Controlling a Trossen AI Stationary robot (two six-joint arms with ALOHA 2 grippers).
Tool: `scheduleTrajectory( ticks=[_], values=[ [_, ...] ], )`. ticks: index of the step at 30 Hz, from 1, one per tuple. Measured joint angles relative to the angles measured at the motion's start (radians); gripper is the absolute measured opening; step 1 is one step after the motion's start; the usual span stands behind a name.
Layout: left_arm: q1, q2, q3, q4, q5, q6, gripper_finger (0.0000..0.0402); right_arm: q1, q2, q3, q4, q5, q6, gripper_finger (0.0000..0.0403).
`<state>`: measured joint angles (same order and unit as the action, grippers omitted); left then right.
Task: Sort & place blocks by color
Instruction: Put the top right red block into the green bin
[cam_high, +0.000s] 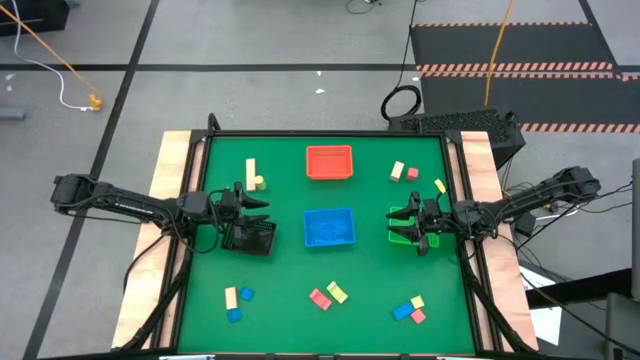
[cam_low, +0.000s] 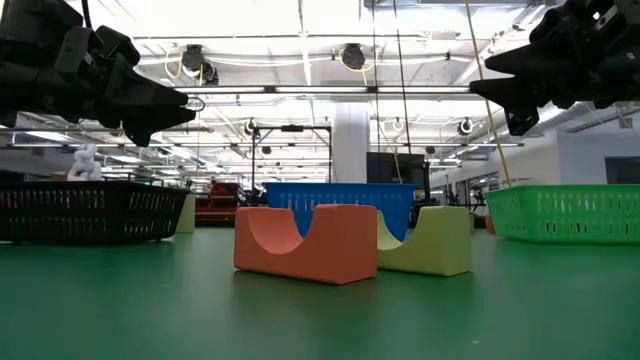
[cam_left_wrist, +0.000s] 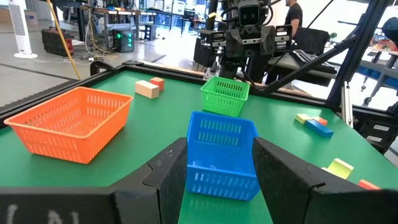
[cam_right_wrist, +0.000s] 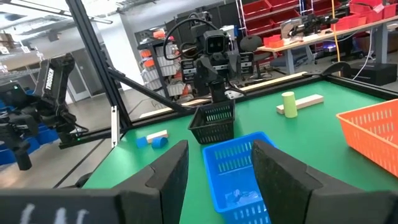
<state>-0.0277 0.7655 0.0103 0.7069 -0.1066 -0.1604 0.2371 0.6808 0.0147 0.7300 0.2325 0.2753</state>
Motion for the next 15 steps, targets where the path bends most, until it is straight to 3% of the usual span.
scheduleTrajectory(
  ticks=[15],
  values=[
    [0.000, 0.000, 0.000, 0.000, 0.000, 0.000, 0.0182, 0.000, 0.000, 0.000, 0.007, 0.003, -0.001, 0.0167]
  ],
)
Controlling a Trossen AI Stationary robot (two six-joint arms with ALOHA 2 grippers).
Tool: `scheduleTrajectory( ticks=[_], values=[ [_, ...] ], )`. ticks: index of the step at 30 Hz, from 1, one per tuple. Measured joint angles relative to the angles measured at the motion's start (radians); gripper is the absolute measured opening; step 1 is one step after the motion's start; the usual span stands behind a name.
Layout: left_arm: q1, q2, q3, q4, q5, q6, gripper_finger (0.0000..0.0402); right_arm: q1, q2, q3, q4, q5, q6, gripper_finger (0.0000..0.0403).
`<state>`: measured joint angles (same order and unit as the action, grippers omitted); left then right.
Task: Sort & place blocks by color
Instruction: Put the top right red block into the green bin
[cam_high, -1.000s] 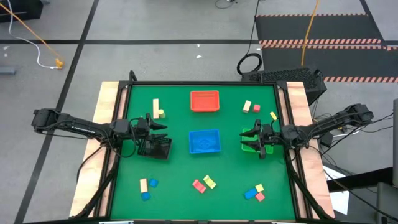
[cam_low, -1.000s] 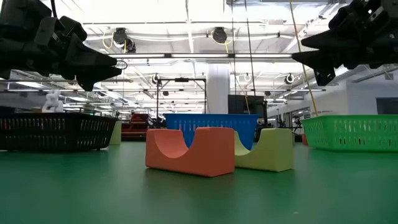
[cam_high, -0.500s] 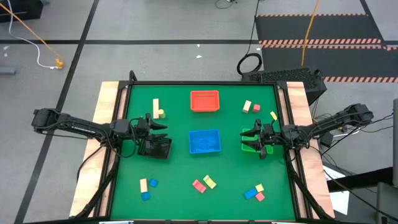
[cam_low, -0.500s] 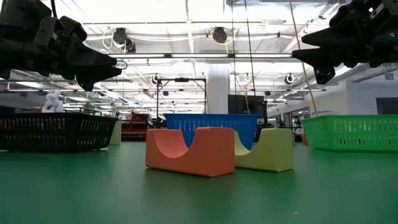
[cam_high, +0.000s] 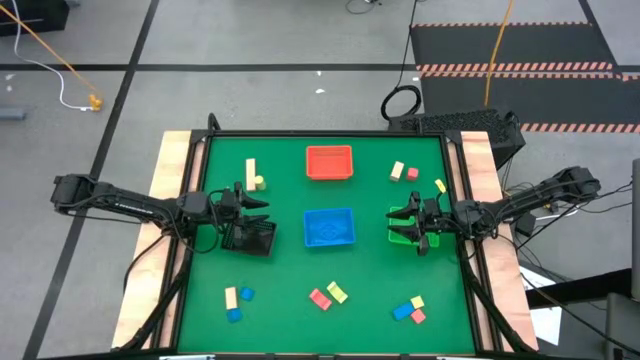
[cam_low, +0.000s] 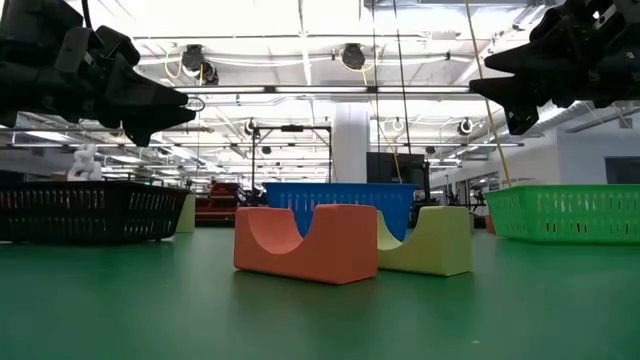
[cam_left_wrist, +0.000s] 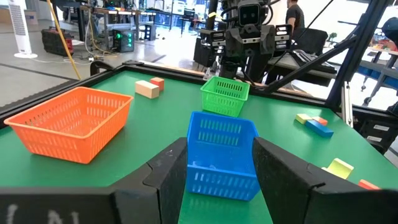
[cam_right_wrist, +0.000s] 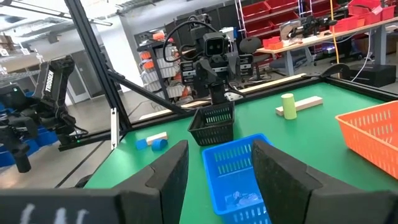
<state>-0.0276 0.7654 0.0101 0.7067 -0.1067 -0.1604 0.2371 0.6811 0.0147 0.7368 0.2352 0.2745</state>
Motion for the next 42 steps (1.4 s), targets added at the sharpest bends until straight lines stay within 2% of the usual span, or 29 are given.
scheduleTrajectory(
  ticks=[5, 12, 14, 21, 30, 32, 35, 42],
  values=[
    [0.000, 0.000, 0.000, 0.000, 0.000, 0.000, 0.0182, 0.000, 0.000, 0.000, -0.009, 0.000, -0.077, 0.0167],
    [0.000, 0.000, 0.000, 0.000, 0.000, 0.000, 0.0182, 0.000, 0.000, 0.000, -0.007, 0.004, -0.066, 0.0167],
    [0.000, 0.000, 0.000, 0.000, 0.000, 0.000, 0.0182, 0.000, 0.000, 0.000, -0.001, 0.040, -0.051, 0.0167],
    [0.000, 0.000, 0.000, 0.000, 0.000, 0.000, 0.0182, -0.004, 0.000, 0.031, -0.017, 0.263, -0.059, 0.0167],
    [0.000, 0.000, 0.000, 0.000, 0.000, 0.000, 0.0182, -0.082, 0.000, 0.097, -0.061, 0.394, -0.176, 0.0167],
    [0.000, 0.000, 0.000, 0.000, 0.000, 0.000, 0.0182, -0.110, 0.000, 0.110, -0.070, 0.396, -0.208, 0.0167],
    [0.000, 0.000, 0.000, 0.000, 0.000, 0.000, 0.0182, -0.154, 0.000, 0.145, -0.147, 0.393, -0.217, 0.0167],
    [0.000, 0.000, 0.000, 0.000, 0.000, 0.000, 0.0182, -0.276, 0.001, 0.308, -0.521, 0.392, -0.212, 0.0167]
  ],
)
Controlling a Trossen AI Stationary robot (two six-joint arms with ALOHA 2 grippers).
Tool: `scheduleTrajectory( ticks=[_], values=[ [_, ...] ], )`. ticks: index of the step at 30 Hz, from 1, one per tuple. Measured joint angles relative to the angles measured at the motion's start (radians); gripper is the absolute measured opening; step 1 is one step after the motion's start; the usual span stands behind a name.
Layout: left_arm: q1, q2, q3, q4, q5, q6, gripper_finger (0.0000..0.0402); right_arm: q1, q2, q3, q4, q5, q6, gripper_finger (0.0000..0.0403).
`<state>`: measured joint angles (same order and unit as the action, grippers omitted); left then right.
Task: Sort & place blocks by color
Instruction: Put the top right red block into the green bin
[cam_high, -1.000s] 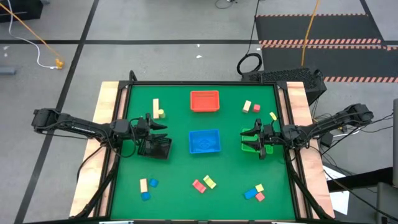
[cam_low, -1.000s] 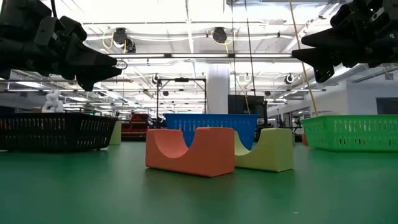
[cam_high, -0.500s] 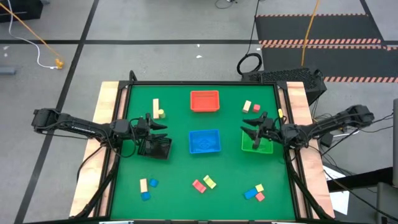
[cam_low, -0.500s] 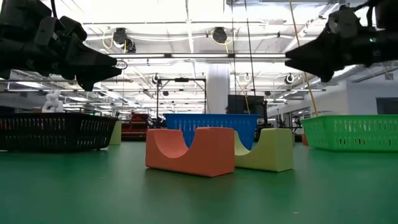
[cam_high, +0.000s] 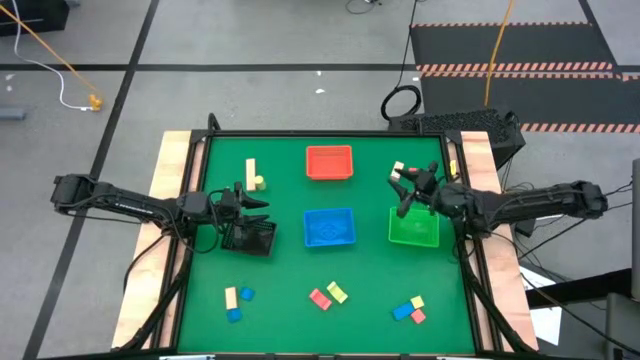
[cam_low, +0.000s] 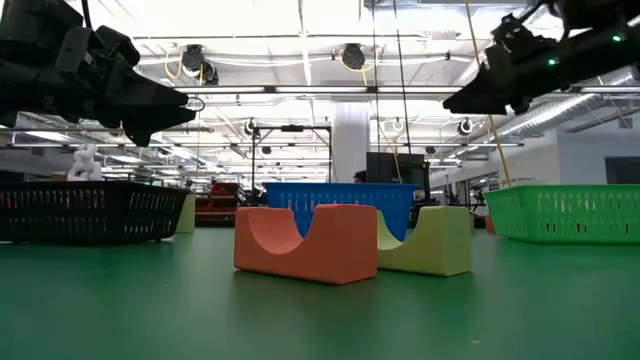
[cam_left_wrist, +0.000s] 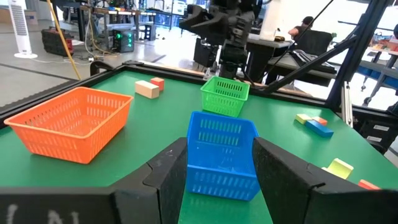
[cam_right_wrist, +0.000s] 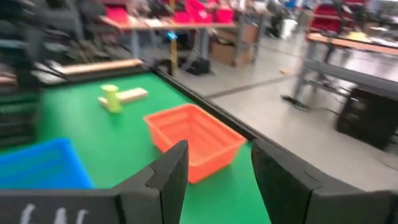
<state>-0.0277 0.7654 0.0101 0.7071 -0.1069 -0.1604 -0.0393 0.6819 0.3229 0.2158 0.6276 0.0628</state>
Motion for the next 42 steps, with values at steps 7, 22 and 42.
scheduleTrajectory(
  ticks=[7, 22, 42],
  values=[
    [0.000, 0.000, 0.000, 0.000, 0.000, 0.000, 0.0182, -0.182, 0.002, 0.114, -0.374, 0.000, 0.099, 0.0167],
    [0.000, 0.000, 0.000, 0.000, 0.000, 0.000, 0.0182, -0.535, 0.116, 0.124, -0.712, -0.368, 0.269, 0.0167],
    [0.000, 0.000, 0.000, 0.000, 0.000, 0.000, 0.0182, -0.624, 0.267, 0.124, -0.534, -0.368, 0.514, 0.0262]
  ],
)
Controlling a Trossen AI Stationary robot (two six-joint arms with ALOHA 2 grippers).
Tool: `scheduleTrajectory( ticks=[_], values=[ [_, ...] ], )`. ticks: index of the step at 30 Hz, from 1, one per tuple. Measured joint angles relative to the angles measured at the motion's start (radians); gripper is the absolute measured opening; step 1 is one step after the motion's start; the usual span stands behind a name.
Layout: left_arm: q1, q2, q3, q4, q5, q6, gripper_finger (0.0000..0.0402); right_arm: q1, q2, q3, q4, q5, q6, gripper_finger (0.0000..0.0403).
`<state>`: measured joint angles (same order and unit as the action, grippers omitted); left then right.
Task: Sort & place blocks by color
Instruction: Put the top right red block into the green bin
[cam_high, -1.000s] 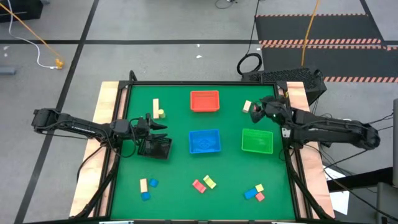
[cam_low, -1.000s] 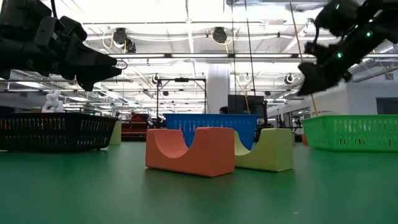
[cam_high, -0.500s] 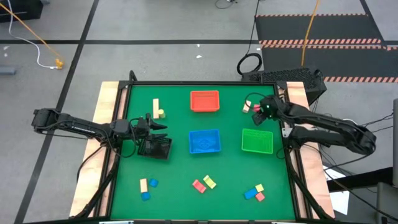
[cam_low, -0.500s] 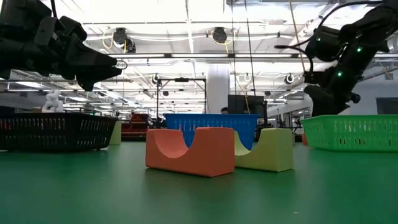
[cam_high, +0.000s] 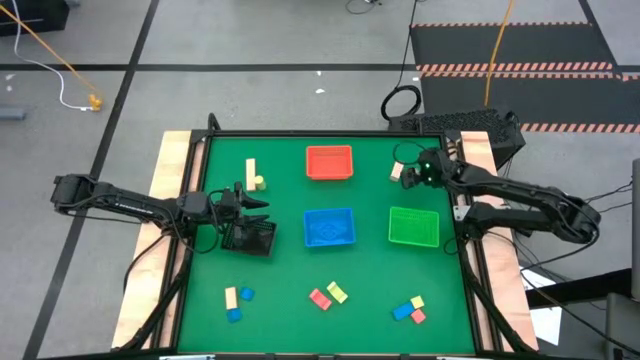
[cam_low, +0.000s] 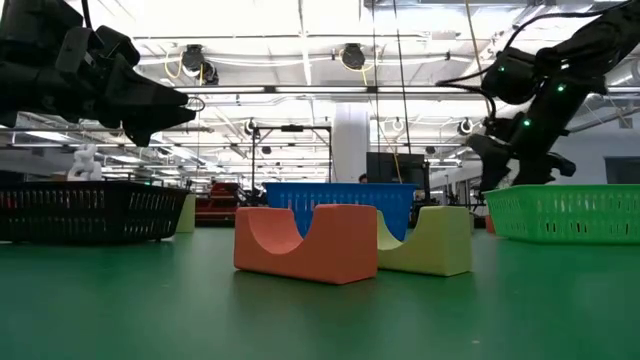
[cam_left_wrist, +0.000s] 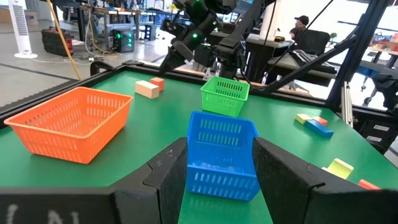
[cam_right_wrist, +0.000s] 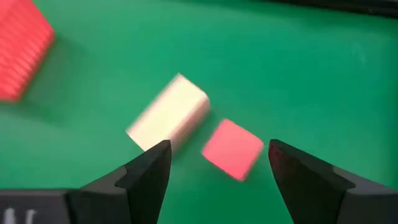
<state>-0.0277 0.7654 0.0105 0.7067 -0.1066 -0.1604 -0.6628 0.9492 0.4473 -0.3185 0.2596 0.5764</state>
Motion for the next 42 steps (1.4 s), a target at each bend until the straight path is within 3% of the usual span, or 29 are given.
scheduleTrajectory(
  ticks=[10, 23, 28, 36, 42],
  values=[
    [0.000, 0.000, 0.000, 0.000, 0.000, 0.000, 0.0182, 0.001, 0.144, 0.000, 0.061, 0.101, 0.143, 0.0263],
    [0.000, 0.000, 0.000, 0.000, 0.000, 0.000, 0.0182, 0.001, 0.301, 0.000, 0.179, 0.159, 0.141, 0.0259],
    [0.000, 0.000, 0.000, 0.000, 0.000, 0.000, 0.0182, 0.001, 0.343, 0.000, 0.180, 0.159, 0.141, 0.0222],
    [0.000, 0.000, 0.000, 0.000, 0.000, 0.000, 0.0182, 0.002, 0.373, 0.001, 0.184, 0.162, 0.127, 0.0117],
    [0.000, 0.000, 0.000, 0.000, 0.000, 0.000, 0.0182, 0.002, 0.373, 0.001, 0.188, 0.161, 0.066, 0.0115]
  ],
)
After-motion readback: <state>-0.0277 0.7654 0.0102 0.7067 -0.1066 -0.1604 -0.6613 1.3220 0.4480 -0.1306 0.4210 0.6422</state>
